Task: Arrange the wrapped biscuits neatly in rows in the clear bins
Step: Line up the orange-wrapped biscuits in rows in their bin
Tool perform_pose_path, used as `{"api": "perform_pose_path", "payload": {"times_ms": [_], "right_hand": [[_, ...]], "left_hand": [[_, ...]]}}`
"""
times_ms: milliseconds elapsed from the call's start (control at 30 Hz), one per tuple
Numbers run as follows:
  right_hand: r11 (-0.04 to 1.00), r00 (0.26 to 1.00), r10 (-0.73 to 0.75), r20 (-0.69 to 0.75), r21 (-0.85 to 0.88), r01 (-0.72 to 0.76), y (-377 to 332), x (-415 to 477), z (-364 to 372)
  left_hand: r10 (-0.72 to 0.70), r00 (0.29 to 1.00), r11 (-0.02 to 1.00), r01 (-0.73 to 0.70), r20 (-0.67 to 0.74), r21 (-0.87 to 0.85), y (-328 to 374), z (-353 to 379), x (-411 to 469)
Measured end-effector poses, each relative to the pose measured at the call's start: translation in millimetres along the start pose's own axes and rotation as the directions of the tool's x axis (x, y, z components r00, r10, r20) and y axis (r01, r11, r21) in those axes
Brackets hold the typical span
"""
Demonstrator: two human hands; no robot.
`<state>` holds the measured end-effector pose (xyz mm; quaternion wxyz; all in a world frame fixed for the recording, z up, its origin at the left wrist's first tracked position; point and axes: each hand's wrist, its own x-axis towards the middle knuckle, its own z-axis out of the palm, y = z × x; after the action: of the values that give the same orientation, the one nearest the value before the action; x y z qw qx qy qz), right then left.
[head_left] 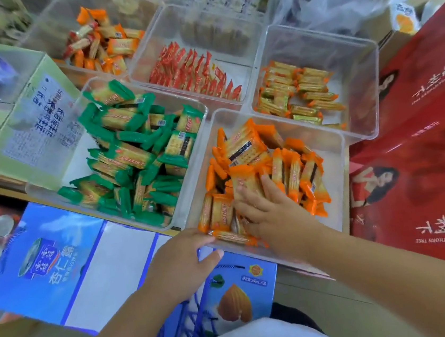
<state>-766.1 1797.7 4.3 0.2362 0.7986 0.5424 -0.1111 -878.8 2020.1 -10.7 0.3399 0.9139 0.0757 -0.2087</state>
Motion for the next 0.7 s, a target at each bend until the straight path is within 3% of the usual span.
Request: {"api": "perform_pose_path", "payload": {"times_ms": [100,167,233,300,467,567,700], "right_hand": [[0.993,0.992,0.072,-0.103,0.099,-0.062,8,-25,-2],[0.983,0.982,0.105,-0.155,0.167,-0.079,10,-37,1],[0.977,0.984,0.121,-0.131,0.193,-0.094,10,-44,6],[0.965,0.978,0.173,-0.113,0.22,-0.145,7,-49,11],[0.898,0.903,0.37,-0.218,0.333,-0.288,-6,-52,19],[0.823,0.809,0.53,-0.255,0.384,-0.418,-12,-47,21],[0.772,0.741,0.608,-0.286,0.432,-0.467,-18,-45,27]], "left_hand": [[0.031,0.999,0.992,-0.029,-0.01,0.126,11,-8,2],[0.09,0.992,0.986,-0.076,-0.088,0.15,20,-11,5],[0.155,0.981,0.982,-0.14,-0.119,0.125,27,-11,13],[0.185,0.981,0.976,-0.177,-0.053,0.125,33,-8,26],[0.03,0.998,0.946,-0.047,0.056,0.322,40,13,68],[-0.076,0.991,0.922,0.029,0.107,0.385,40,24,85],[-0.154,0.975,0.901,0.071,0.161,0.429,44,27,104]]}}
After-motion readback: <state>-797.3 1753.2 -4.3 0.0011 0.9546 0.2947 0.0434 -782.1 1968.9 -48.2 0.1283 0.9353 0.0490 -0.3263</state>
